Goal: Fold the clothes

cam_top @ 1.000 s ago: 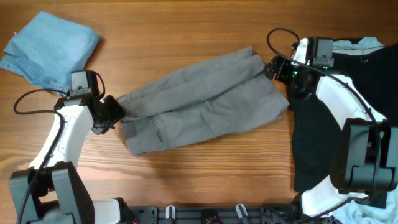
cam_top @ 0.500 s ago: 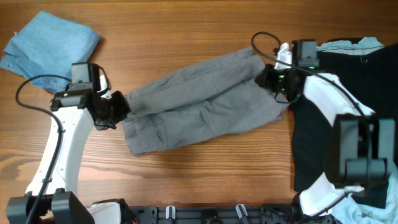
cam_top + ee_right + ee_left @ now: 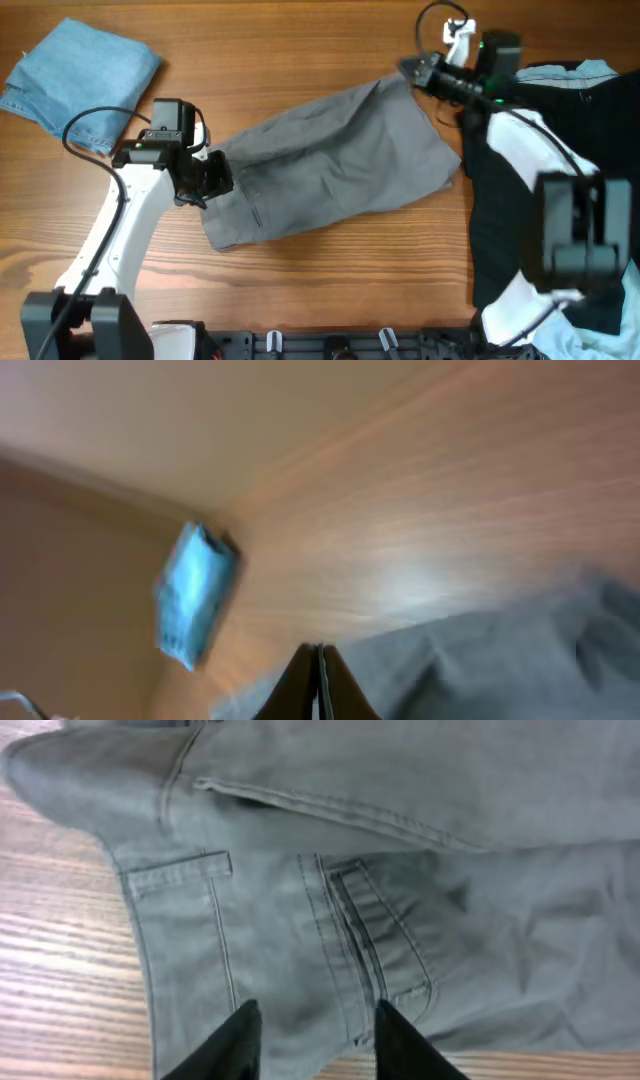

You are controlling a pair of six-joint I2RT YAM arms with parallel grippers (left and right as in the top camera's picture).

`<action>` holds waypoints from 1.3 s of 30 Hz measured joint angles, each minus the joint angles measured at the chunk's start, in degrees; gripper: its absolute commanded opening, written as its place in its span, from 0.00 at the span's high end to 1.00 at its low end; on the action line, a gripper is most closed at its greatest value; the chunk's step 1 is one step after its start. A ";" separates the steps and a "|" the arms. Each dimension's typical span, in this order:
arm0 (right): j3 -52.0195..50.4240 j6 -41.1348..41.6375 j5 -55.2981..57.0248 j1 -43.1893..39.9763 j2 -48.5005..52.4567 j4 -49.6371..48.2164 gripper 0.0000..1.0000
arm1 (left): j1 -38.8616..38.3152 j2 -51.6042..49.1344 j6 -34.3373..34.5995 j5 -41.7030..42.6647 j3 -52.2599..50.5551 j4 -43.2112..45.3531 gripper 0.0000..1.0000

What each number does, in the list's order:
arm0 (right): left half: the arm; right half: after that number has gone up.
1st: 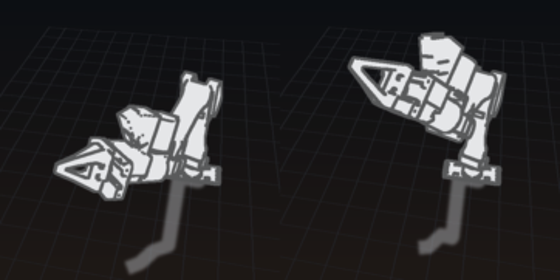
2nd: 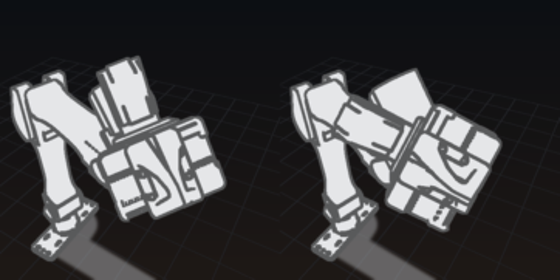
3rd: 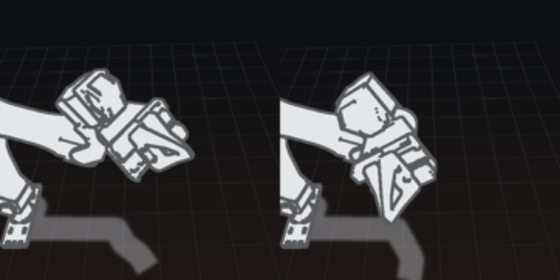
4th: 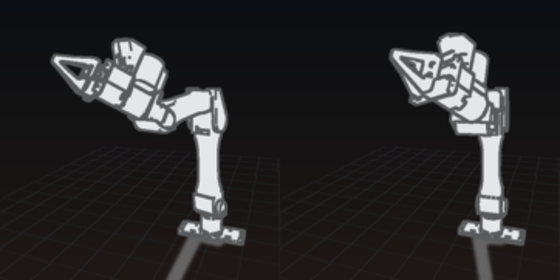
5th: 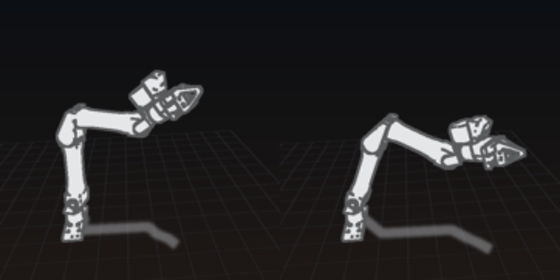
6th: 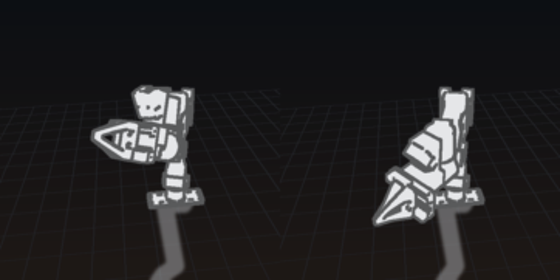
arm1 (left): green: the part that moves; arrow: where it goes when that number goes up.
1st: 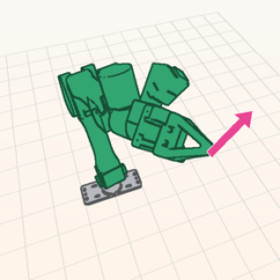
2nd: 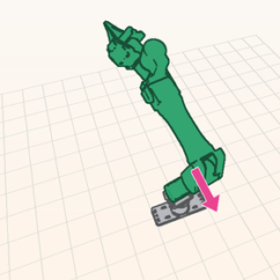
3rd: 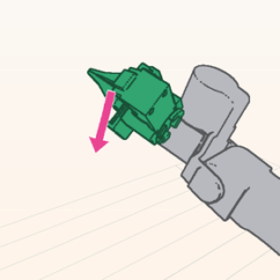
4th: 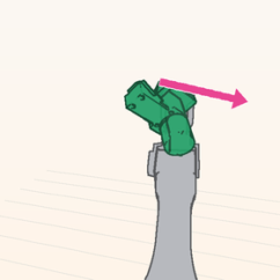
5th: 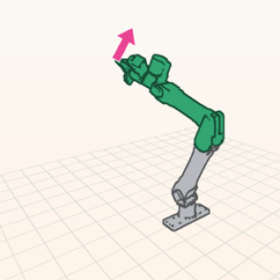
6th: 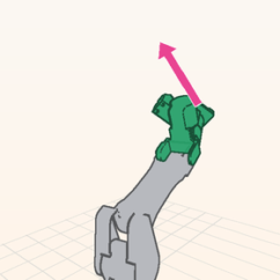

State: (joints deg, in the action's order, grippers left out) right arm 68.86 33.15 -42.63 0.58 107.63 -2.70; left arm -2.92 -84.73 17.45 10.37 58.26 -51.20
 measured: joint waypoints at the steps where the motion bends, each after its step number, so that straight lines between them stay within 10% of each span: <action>1: -0.11 -2.80 1.18 -0.04 -2.01 6.36 0.95 | -0.04 -1.07 -0.20 -0.07 0.00 0.70 0.80; 7: -0.15 -13.57 13.92 0.61 -7.67 34.47 0.91 | -2.89 -10.14 -1.31 -1.11 0.00 8.02 0.80; 15: -3.56 -20.15 17.25 6.14 -7.74 39.60 0.85 | 0.26 -19.61 2.21 -1.60 -0.37 38.91 0.68; 26: -17.59 -14.21 22.49 7.61 -7.48 32.79 0.89 | 3.67 -19.45 -3.15 10.95 5.16 3.21 0.62; 39: -18.69 -10.43 23.17 4.44 -11.82 38.07 0.78 | 10.40 -15.10 7.50 11.43 -6.82 9.92 0.75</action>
State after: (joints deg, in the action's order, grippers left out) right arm 50.17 22.72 -19.46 5.02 95.81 35.38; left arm 7.49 -99.83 24.95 21.80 51.44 -41.28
